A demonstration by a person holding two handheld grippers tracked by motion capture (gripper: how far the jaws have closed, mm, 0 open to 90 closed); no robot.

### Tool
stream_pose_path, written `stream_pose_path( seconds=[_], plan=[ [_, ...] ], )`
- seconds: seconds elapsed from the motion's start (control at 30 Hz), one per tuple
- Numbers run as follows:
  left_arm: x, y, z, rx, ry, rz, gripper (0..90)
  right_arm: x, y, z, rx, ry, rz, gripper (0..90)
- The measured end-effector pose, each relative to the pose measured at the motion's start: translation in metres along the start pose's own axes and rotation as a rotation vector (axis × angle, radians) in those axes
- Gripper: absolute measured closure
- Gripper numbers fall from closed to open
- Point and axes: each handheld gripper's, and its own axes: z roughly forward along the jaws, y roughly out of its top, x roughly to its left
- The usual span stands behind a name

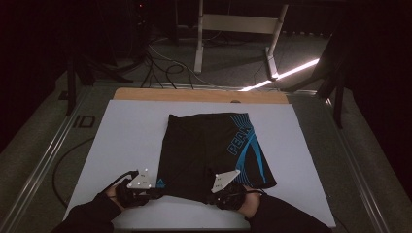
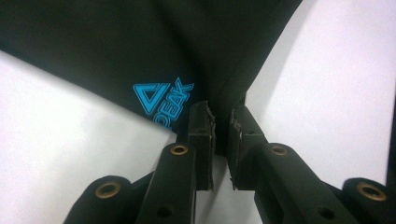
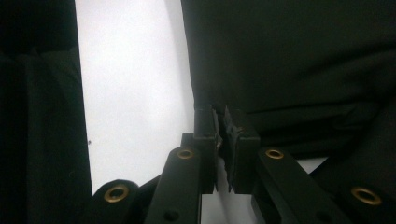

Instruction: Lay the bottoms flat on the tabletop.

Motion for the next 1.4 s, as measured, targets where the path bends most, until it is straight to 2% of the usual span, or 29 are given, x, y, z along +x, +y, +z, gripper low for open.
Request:
stream_pose_path(
  seconds=[0.03, 0.07, 0.1, 0.13, 0.17, 0.23, 0.27, 0.3, 0.37, 0.4, 0.43, 0.47, 0.53, 0.6, 0.7, 0.77, 0.8, 0.83, 0.87, 0.9, 0.93, 1.03, 1.23, 1.3, 1.4],
  plan=[
    [0.001, 0.000, 0.000, -0.002, -0.007, -0.004, 80.4, 0.000, 0.000, 0.000, 0.001, 0.001, -0.005, 81.9],
    [0.002, -0.001, 0.000, -0.007, -0.016, -0.010, 79.3, 0.002, 0.000, 0.000, -0.001, 0.011, 0.024, 80.6],
    [0.003, -0.001, 0.000, -0.008, -0.026, -0.014, 77.8, 0.001, 0.000, 0.000, -0.005, 0.009, -0.005, 78.5],
    [0.003, -0.001, 0.000, -0.008, -0.026, -0.014, 76.6, 0.001, 0.000, 0.000, -0.005, 0.009, -0.005, 78.5],
    [0.003, -0.002, 0.000, -0.010, -0.040, -0.015, 71.7, 0.003, -0.001, -0.002, -0.020, 0.030, -0.003, 71.1],
    [0.002, -0.002, 0.000, -0.006, -0.039, -0.007, 66.2, 0.003, -0.001, -0.004, -0.029, 0.031, 0.001, 69.4],
    [0.002, -0.002, 0.000, -0.006, -0.039, -0.007, 66.2, 0.004, -0.001, -0.007, -0.044, 0.028, -0.006, 69.4],
    [0.001, -0.001, -0.001, -0.014, -0.033, -0.016, 57.6, 0.003, -0.001, -0.015, -0.081, 0.031, -0.001, 60.4],
    [0.002, 0.000, -0.005, -0.039, -0.029, -0.023, 51.8, 0.001, -0.002, -0.027, -0.120, 0.017, 0.017, 56.2],
    [0.002, 0.001, -0.007, -0.060, -0.028, -0.030, 49.3, 0.000, -0.003, -0.032, -0.144, -0.003, 0.017, 52.9],
    [0.002, 0.001, -0.007, -0.060, -0.028, -0.030, 46.8, 0.000, -0.003, -0.032, -0.144, -0.003, 0.017, 52.9],
    [0.004, 0.002, -0.013, -0.106, -0.022, -0.045, 43.9, -0.001, -0.005, -0.046, -0.178, -0.036, 0.058, 45.9],
    [0.005, 0.004, -0.018, -0.156, -0.023, -0.066, 40.2, -0.006, -0.011, -0.059, -0.212, -0.070, 0.082, 42.8],
    [0.006, 0.006, -0.022, -0.195, -0.017, -0.083, 34.8, -0.013, -0.020, -0.072, -0.242, -0.098, 0.111, 42.0],
    [0.006, 0.010, -0.026, -0.254, -0.020, -0.113, 26.1, -0.023, -0.035, -0.087, -0.256, -0.165, 0.158, 42.0],
    [0.006, 0.013, -0.027, -0.287, -0.020, -0.130, 15.9, -0.030, -0.046, -0.096, -0.267, -0.202, 0.193, 42.3],
    [0.006, 0.013, -0.027, -0.287, -0.020, -0.130, 15.7, -0.033, -0.051, -0.101, -0.262, -0.226, 0.207, 42.3],
    [0.006, 0.014, -0.028, -0.303, -0.017, -0.138, 15.7, -0.033, -0.051, -0.101, -0.262, -0.226, 0.207, 42.3],
    [0.005, 0.016, -0.029, -0.327, 0.011, -0.133, 14.4, -0.035, -0.055, -0.104, -0.269, -0.245, 0.219, 42.2],
    [0.005, 0.016, -0.029, -0.327, 0.011, -0.133, 9.9, -0.035, -0.055, -0.104, -0.269, -0.245, 0.219, 42.2],
    [0.004, 0.019, -0.029, -0.343, 0.033, -0.136, 7.0, -0.040, -0.067, -0.114, -0.305, -0.290, 0.260, 34.3],
    [0.005, 0.020, -0.029, -0.365, 0.050, -0.150, 4.4, -0.045, -0.077, -0.121, -0.351, -0.313, 0.294, 26.3],
    [0.008, 0.018, -0.027, -0.368, 0.064, -0.170, 3.2, -0.058, -0.093, -0.124, -0.391, -0.296, 0.347, 18.5],
    [0.007, 0.017, -0.028, -0.384, 0.068, -0.174, 2.1, -0.059, -0.096, -0.122, -0.373, -0.309, 0.317, 14.3],
    [0.007, 0.017, -0.029, -0.387, 0.073, -0.172, 1.9, -0.059, -0.098, -0.121, -0.397, -0.291, 0.307, 14.4]
  ],
)
